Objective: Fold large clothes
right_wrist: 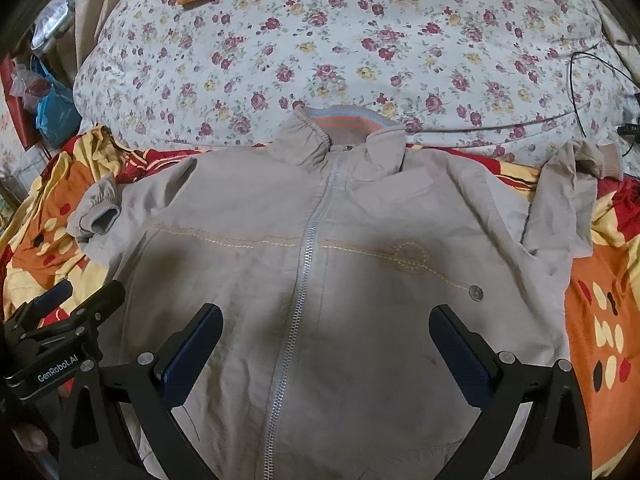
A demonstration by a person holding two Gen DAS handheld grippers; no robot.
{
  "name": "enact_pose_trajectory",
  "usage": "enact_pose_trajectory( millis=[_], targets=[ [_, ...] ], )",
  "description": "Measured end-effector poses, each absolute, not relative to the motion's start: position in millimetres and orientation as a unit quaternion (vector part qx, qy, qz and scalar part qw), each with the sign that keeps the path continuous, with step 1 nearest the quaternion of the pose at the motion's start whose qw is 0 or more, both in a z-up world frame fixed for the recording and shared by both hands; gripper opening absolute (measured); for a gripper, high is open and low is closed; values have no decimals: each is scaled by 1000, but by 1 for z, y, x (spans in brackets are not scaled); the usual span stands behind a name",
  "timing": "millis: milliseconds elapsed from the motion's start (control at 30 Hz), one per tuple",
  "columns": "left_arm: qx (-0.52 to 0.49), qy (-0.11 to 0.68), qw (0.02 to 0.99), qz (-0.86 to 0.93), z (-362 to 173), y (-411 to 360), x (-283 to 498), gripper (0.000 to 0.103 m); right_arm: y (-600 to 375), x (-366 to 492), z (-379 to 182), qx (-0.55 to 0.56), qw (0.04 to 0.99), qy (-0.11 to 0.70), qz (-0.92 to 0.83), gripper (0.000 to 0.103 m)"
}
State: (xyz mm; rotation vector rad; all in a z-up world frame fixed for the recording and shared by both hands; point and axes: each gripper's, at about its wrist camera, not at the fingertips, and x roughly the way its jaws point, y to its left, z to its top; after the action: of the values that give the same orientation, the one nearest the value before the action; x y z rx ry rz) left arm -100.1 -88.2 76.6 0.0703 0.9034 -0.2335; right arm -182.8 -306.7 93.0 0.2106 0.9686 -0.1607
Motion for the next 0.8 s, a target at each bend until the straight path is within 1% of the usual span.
enact_pose_trajectory(
  millis=[800],
  targets=[
    [36, 441, 890, -109, 73, -89, -97, 103, -305, -182, 90, 106, 874, 468, -75, 103]
  ],
)
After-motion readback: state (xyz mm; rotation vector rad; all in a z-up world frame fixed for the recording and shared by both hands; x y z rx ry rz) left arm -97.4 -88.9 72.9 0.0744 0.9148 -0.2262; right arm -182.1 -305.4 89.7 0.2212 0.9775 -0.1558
